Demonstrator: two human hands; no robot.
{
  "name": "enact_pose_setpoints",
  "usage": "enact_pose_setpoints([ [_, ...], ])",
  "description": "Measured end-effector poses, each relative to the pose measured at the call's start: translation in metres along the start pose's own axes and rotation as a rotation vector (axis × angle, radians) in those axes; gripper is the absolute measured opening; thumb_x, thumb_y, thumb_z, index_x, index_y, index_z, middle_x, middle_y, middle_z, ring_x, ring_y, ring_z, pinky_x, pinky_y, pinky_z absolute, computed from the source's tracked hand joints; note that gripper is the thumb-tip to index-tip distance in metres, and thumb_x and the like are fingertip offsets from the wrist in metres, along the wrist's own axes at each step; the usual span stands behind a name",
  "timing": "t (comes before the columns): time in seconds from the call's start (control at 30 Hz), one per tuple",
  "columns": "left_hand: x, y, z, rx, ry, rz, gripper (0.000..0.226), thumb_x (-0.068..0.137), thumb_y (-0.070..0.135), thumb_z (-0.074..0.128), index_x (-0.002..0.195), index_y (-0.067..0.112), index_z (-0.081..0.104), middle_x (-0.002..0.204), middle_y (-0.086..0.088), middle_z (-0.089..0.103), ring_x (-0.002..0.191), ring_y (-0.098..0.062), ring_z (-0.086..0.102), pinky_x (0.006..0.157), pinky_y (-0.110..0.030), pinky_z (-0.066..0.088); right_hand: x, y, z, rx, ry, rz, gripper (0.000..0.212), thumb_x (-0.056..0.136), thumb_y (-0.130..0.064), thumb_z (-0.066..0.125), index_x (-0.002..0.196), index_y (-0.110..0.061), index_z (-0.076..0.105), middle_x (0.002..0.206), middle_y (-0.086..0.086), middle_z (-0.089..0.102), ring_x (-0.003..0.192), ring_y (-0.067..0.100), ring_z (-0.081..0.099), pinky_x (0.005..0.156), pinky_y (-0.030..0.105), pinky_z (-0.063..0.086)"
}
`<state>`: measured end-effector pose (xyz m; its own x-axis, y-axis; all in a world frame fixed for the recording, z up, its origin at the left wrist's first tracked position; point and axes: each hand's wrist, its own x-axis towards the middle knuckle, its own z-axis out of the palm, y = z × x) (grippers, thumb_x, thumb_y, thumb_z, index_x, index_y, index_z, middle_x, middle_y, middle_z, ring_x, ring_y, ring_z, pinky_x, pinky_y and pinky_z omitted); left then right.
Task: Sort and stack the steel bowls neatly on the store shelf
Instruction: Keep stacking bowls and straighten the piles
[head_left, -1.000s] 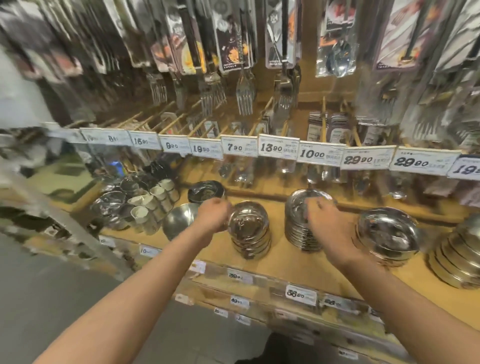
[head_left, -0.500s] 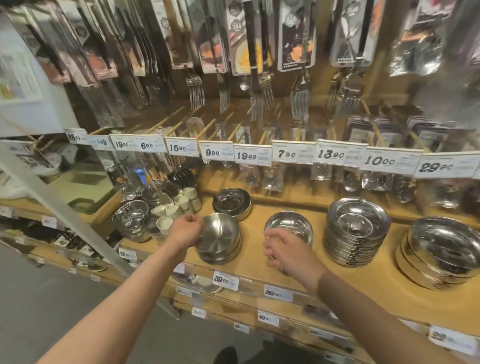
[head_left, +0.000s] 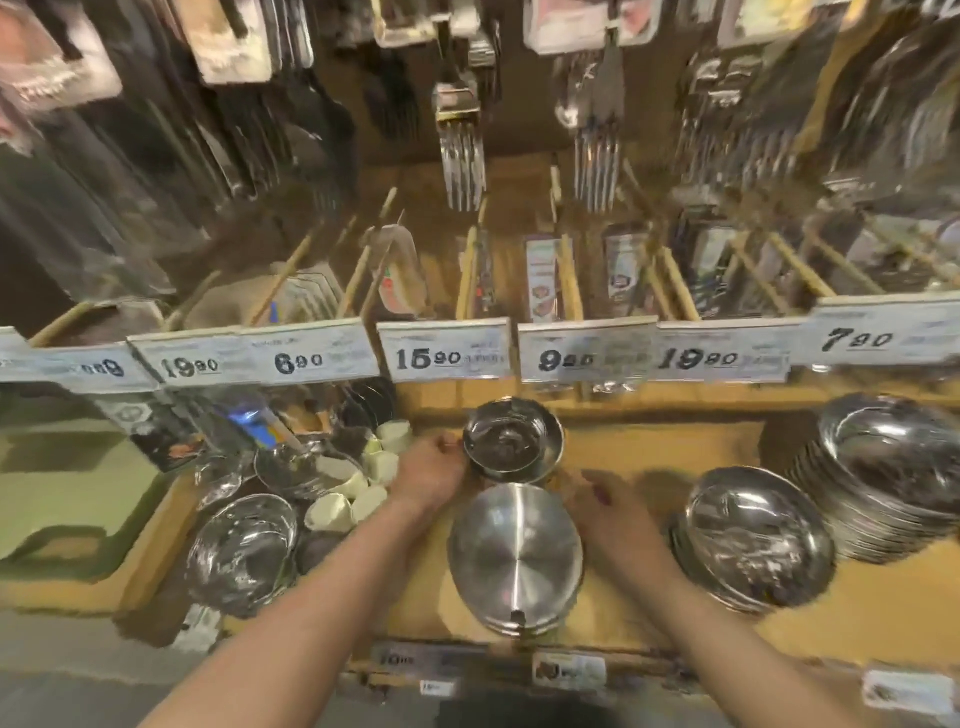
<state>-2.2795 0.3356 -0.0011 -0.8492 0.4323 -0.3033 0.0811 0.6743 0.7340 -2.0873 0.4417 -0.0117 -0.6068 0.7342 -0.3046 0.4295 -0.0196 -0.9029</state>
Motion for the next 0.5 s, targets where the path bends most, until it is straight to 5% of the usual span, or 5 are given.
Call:
enact_pose_setpoints([
  [0.17,0.042,0.009,0.017,0.196,0.001,0.099,0.025,0.094,0.022,0.061,0.113,0.011,0.073,0.118,-0.015,0.073,0.109,-0.031,0.066,0.093,-0.034,0.048,0.023,0.007,0.010,-0.034,0.104,0.058,0.018,0.102,-0.035,0.052,0.085,-0.041,0.054,0.085,-0.027,0.052,0.080,-0.007,0.050,0.067,0.020,0.037],
  [0.33,0.071,0.013,0.030,0.423,-0.054,0.145,0.031,0.102,0.024,0.053,0.124,0.007,0.065,0.132,-0.016,0.065,0.122,-0.033,0.059,0.103,-0.037,0.044,0.028,0.016,0.010,-0.044,0.154,0.089,0.017,0.103,-0.031,0.049,0.114,-0.032,0.063,0.107,-0.012,0.059,0.100,0.010,0.058,0.084,0.025,0.043],
  [0.5,0.084,0.015,0.028,0.642,-0.204,0.105,0.032,0.101,0.030,0.051,0.126,0.015,0.064,0.136,-0.010,0.061,0.128,-0.029,0.055,0.107,-0.037,0.046,0.027,0.025,0.007,0.028,0.173,0.141,0.016,0.100,-0.032,0.054,0.091,-0.038,0.066,0.103,-0.018,0.069,0.098,0.009,0.064,0.089,0.030,0.050],
])
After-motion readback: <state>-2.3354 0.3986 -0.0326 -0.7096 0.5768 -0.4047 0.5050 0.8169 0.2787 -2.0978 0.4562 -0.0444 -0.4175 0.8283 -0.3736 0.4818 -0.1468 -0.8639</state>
